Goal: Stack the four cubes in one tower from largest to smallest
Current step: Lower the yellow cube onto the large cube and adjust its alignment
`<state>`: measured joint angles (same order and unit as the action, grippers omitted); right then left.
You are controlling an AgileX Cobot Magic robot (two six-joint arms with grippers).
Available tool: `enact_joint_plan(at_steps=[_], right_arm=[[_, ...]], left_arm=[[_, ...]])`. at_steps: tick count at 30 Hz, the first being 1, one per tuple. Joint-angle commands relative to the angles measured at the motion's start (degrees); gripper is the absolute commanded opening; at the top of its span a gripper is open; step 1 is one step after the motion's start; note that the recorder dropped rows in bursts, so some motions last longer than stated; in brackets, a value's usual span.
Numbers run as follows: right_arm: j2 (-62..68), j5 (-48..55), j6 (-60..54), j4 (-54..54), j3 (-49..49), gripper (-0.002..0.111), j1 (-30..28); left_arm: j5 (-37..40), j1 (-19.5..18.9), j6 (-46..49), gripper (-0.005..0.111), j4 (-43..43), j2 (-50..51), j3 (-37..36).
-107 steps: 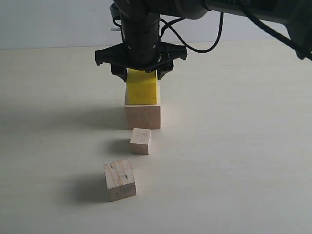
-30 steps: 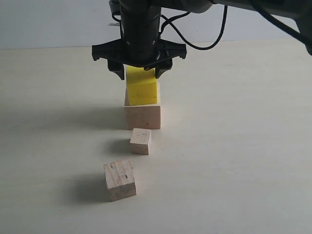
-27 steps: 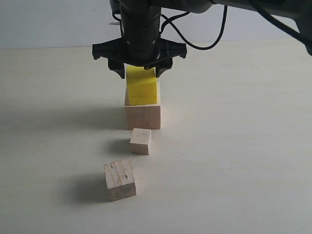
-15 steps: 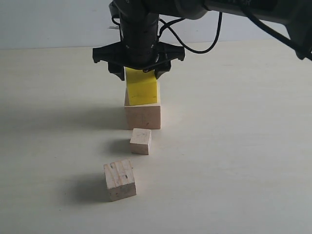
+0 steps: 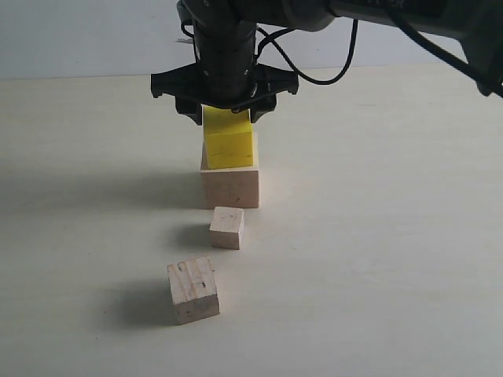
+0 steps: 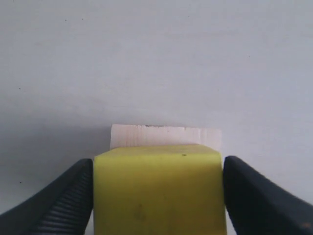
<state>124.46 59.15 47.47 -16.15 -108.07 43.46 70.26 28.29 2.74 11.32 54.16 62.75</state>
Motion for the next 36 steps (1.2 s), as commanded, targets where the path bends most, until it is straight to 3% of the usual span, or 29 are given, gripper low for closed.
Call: enact_joint_plan(at_steps=[1,36], right_arm=[[-0.2,-0.6,0.4,-0.7,-0.5,0.069,-0.3],[-0.2,-1.2,1.2,-3.3,-0.5,0.069,-0.3]], left_arm=[[-0.3,0.4,0.0,0.042,0.1,-0.3,-0.2],[-0.3,0.4,0.0,0.042,0.2,-0.3,-0.2]])
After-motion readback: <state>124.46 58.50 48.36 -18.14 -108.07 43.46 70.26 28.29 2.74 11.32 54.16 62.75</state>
